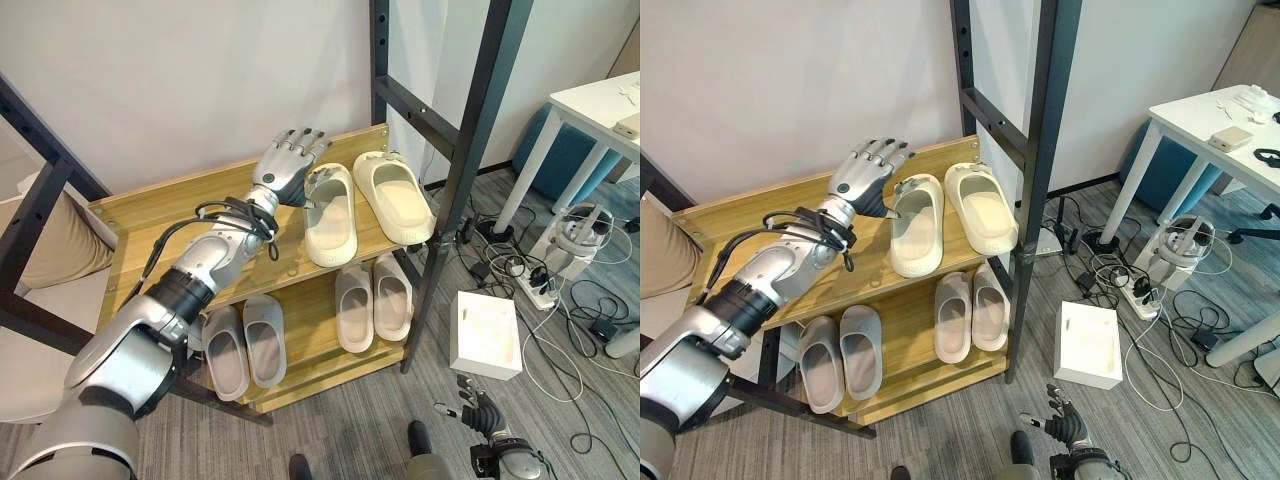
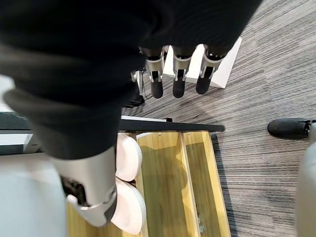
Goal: Arrange the slippers neatly on the shoe rack.
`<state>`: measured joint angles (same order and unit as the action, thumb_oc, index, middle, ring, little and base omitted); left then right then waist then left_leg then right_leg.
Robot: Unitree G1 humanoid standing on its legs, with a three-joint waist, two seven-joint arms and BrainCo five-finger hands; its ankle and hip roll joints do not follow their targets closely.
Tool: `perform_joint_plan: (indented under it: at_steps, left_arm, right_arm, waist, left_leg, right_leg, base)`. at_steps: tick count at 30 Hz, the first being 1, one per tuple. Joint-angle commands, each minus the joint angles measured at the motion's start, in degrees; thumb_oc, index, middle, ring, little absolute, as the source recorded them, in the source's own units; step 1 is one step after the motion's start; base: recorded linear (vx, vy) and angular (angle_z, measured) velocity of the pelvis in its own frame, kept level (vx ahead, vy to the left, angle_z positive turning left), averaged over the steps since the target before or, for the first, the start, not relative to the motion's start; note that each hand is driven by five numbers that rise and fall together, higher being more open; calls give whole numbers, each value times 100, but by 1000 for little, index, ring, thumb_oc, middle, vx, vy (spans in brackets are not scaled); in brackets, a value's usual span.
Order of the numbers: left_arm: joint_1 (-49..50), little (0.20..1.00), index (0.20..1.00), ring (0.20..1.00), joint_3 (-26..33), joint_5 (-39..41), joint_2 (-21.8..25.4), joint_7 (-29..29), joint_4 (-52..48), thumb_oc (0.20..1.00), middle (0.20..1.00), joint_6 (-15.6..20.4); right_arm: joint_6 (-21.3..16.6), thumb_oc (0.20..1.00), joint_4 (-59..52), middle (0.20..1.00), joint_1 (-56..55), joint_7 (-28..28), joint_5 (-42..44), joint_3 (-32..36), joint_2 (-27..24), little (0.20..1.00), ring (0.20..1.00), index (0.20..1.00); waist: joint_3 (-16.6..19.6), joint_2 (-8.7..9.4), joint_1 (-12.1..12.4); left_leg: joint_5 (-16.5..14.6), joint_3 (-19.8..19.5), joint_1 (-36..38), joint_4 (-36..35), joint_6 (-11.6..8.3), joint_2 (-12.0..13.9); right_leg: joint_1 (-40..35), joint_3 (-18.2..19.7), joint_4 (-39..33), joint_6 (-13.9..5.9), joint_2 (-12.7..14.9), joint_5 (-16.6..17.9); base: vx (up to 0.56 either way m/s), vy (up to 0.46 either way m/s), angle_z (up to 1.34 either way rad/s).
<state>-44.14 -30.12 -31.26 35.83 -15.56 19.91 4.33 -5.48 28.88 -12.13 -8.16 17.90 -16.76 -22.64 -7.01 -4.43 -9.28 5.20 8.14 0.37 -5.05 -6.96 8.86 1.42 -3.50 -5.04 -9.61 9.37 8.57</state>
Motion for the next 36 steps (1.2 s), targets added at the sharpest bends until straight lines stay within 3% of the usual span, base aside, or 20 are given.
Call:
perform_joint_plan:
  at_steps: [1, 7, 9, 10, 11, 16, 17, 19, 24, 28, 33, 36]
  left_arm:
    - [91, 1000, 1000, 1000, 533, 2447, -29, 271, 325, 1000, 1000, 417]
    - [745, 1000, 1000, 1000, 519, 5070, -365, 678, 154, 1000, 1000, 641]
    - [841, 1000, 1000, 1000, 491, 5397, -362, 766, 116, 1000, 1000, 625]
    - [1016, 1000, 1000, 1000, 435, 6136, -401, 890, 68, 1000, 1000, 563]
    - [1019, 1000, 1000, 1000, 435, 6144, -397, 894, 67, 1000, 1000, 562]
    - [1230, 1000, 1000, 1000, -90, 7914, -75, 1099, -420, 1000, 1000, 247]
    - [1231, 1000, 1000, 1000, -92, 7920, -70, 1099, -423, 1000, 1000, 245]
    - [1117, 1000, 1000, 1000, -597, 8792, 252, 1194, -710, 1000, 1000, 108]
    - [759, 1000, 1000, 1000, -1009, 9169, 132, 991, -797, 1000, 1000, 101]
    - [399, 1000, 1000, 1000, -868, 9089, -629, 714, -316, 1000, 1000, 172]
    - [-194, 1000, 1000, 1000, -158, 8472, -1878, 324, 847, 1000, 1000, 231]
    - [-453, 1000, 1000, 1000, 204, 8017, -2207, 118, 1352, 1000, 1000, 311]
  right_arm:
    - [10, 1000, -139, 1000, 172, -18, -172, 124, 267, 1000, 1000, 1000]
    - [83, 1000, -315, 1000, 277, -47, -127, -3, 290, 1000, 1000, 1000]
    - [110, 1000, -328, 1000, 291, -40, -123, -15, 297, 1000, 1000, 1000]
    - [165, 1000, -374, 1000, 295, -32, -127, -66, 280, 1000, 1000, 1000]
    - [167, 1000, -377, 1000, 292, -32, -127, -68, 279, 1000, 1000, 1000]
    - [351, 1000, -463, 1000, 221, -34, -111, -214, 209, 1000, 1000, 1000]
    - [351, 1000, -464, 1000, 220, -35, -111, -215, 212, 1000, 1000, 1000]
    - [457, 1000, -502, 1000, 203, -60, -89, -376, 133, 1000, 1000, 1000]
    - [506, 1000, -505, 1000, 234, -49, -26, -667, 38, 1000, 1000, 1000]
    - [500, 1000, -468, 1000, 272, -64, -22, -793, 34, 1000, 1000, 1000]
    - [480, 1000, -449, 1000, 282, -34, -109, -766, 58, 1000, 1000, 1000]
    - [448, 1000, -432, 1000, 276, -37, -167, -718, 93, 1000, 1000, 1000]
  waist:
    - [-93, 231, 88]
    - [-59, 223, 110]
    - [-50, 225, 112]
    - [-33, 227, 114]
    - [-30, 227, 112]
    - [33, 207, 96]
    - [34, 210, 96]
    - [61, 195, 80]
    - [94, 209, 45]
    - [118, 238, -11]
    - [149, 281, -127]
    - [154, 299, -182]
  left_leg:
    - [-356, -132, 259, 5, -92, 54]
    - [-332, -175, 259, 5, -79, 52]
    - [-331, -178, 259, 5, -78, 49]
    - [-322, -188, 252, 5, -75, 50]
    - [-323, -188, 251, 5, -75, 50]
    - [-313, -194, 251, 5, -73, 49]
    - [-314, -194, 251, 5, -73, 49]
    - [-306, -191, 248, 5, -80, 59]
    - [-298, -193, 247, 5, -89, 59]
    - [-296, -196, 248, 5, -84, 53]
    - [-297, -190, 255, 5, -83, 60]
    - [-301, -166, 258, 5, -85, 59]
  right_leg:
    - [-331, -150, 19, -178, 146, -700]
    - [-365, -191, 9, -161, 152, -671]
    - [-367, -189, 7, -161, 153, -669]
    - [-363, -196, 4, -162, 151, -660]
    - [-363, -197, 4, -162, 151, -660]
    - [-361, -198, 4, -177, 160, -642]
    - [-361, -197, 4, -177, 160, -643]
    - [-365, -200, 4, -192, 159, -641]
    - [-358, -206, 4, -197, 157, -644]
    - [-351, -194, 4, -195, 147, -652]
    - [-332, -161, 4, -184, 132, -670]
    - [-320, -146, 4, -179, 128, -676]
  base:
    - [13, 13, 8]
    - [8, 3, 9]
    - [4, 1, 2]
    - [0, 0, 0]
    - [0, 0, 0]
    - [0, 0, 0]
    - [0, 0, 0]
    - [0, 0, 0]
    - [0, 0, 0]
    - [0, 0, 0]
    - [3, 0, 3]
    - [0, 0, 0]
